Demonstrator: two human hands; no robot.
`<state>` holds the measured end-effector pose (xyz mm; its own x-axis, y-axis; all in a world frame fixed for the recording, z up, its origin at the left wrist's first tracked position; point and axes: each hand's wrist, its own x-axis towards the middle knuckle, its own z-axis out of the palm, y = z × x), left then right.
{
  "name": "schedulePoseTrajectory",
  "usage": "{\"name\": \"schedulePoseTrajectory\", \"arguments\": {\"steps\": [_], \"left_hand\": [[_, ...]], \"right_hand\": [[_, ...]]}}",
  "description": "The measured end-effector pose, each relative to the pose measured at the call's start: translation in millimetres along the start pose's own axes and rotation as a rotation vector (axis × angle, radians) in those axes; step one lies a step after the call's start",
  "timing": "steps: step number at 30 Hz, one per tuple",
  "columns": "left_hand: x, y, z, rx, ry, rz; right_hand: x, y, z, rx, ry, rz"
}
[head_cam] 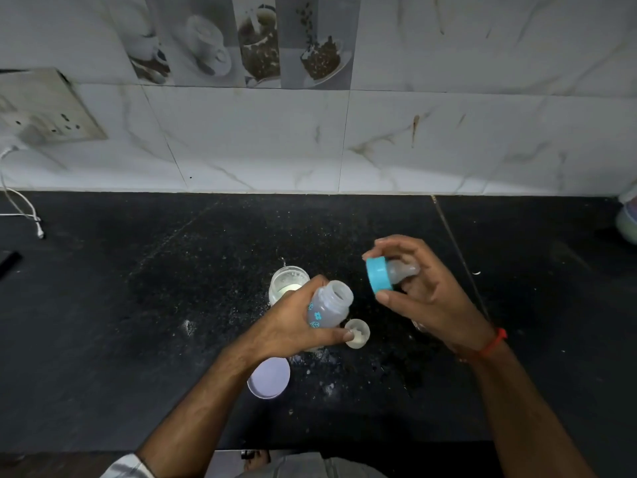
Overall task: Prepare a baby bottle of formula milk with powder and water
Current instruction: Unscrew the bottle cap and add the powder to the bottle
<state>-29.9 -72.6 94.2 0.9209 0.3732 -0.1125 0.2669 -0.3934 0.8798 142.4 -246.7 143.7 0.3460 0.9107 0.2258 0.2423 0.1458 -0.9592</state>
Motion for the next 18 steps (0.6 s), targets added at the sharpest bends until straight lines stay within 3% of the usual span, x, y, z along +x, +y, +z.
{"name": "schedulePoseTrajectory", "arguments": {"steps": [3,7,11,18], "left_hand": [[-8.5,-8.5,-2.3,-0.103,0.162,-0.048],[-19.1,-13.5,-0.4,-0.207,0.334,-0.028],[-25.4,-11.0,8.7,-0.266,0.411,-0.041],[-22.3,-16.1,24.2,-0.23,0.485,-0.072]], "right_hand": [[-23.5,19.9,4.1,-0.033,0.042,0.093],[-66.3,80.6,26.1,-0.382,0.173,0.124],[-97.1,132.9,42.0,-0.556,0.294,0.198],[-103.5,169.4,45.9,-0.586,0.36,0.279]]}}
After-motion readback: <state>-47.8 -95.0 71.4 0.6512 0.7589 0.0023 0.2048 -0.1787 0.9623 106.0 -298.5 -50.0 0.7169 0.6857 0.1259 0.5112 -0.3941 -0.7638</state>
